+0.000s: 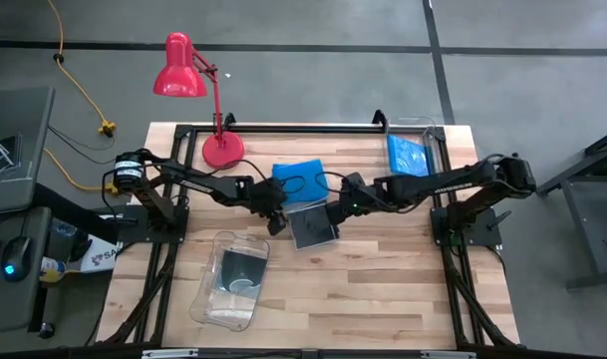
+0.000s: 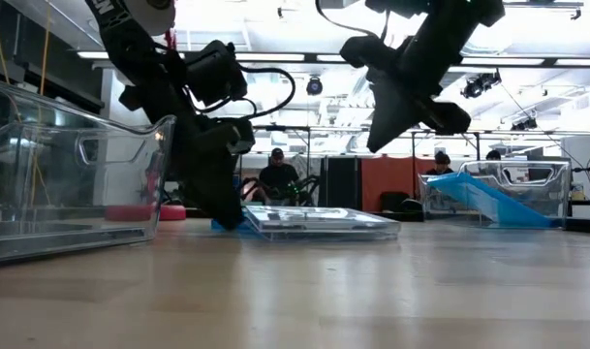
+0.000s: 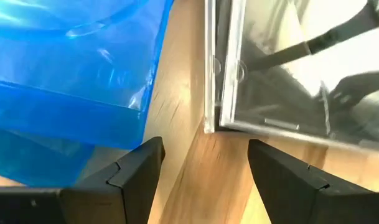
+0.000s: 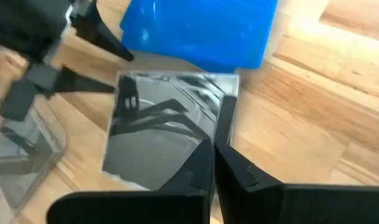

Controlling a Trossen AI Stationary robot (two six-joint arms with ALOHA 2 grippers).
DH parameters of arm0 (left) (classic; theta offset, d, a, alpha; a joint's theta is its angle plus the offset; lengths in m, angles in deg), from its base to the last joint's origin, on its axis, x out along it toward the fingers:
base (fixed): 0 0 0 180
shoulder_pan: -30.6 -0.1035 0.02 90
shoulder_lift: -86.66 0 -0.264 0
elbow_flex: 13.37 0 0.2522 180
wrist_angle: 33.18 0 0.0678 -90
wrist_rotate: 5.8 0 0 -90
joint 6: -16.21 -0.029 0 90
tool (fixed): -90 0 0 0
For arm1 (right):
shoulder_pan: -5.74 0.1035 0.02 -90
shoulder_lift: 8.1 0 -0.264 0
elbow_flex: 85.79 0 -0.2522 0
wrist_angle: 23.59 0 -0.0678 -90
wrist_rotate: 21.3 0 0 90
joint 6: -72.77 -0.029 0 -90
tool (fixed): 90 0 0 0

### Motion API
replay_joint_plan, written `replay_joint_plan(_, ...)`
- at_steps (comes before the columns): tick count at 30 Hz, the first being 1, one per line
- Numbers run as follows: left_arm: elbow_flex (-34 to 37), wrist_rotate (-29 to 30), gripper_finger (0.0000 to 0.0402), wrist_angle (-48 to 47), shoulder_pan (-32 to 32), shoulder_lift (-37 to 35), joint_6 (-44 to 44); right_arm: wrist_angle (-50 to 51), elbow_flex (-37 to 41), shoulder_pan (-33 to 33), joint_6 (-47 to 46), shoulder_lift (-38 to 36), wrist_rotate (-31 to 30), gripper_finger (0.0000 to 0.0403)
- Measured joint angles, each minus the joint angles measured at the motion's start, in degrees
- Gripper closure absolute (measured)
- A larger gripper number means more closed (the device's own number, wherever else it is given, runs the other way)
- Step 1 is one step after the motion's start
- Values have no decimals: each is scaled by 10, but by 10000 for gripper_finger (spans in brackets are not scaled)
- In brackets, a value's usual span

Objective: Pick & place jewel cases by type
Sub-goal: Put the black cd case into the bottom transparent bin

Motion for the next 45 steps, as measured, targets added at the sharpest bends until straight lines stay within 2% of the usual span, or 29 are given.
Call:
replay_joint_plan(5,0,-3,163,20,1,1,6,-5,0,14,5,9,-8,400)
replay_joint_plan(8,0,-3,163,19,1,1,6,-11,0,19,7,23,-6,379)
replay_joint_plan(19,-1,-21,163,27,1,1,12,-57,0,25,-51,93,16,217)
replay_joint_plan(23,-1,-26,163,29,1,1,21,-58,0,25,-67,112,15,184)
replay_joint_plan(36,-1,-30,163,41,2,1,44,-60,0,25,-72,128,13,175)
replay_joint_plan(45,-1,-29,163,51,2,1,51,-27,0,25,-73,128,7,176)
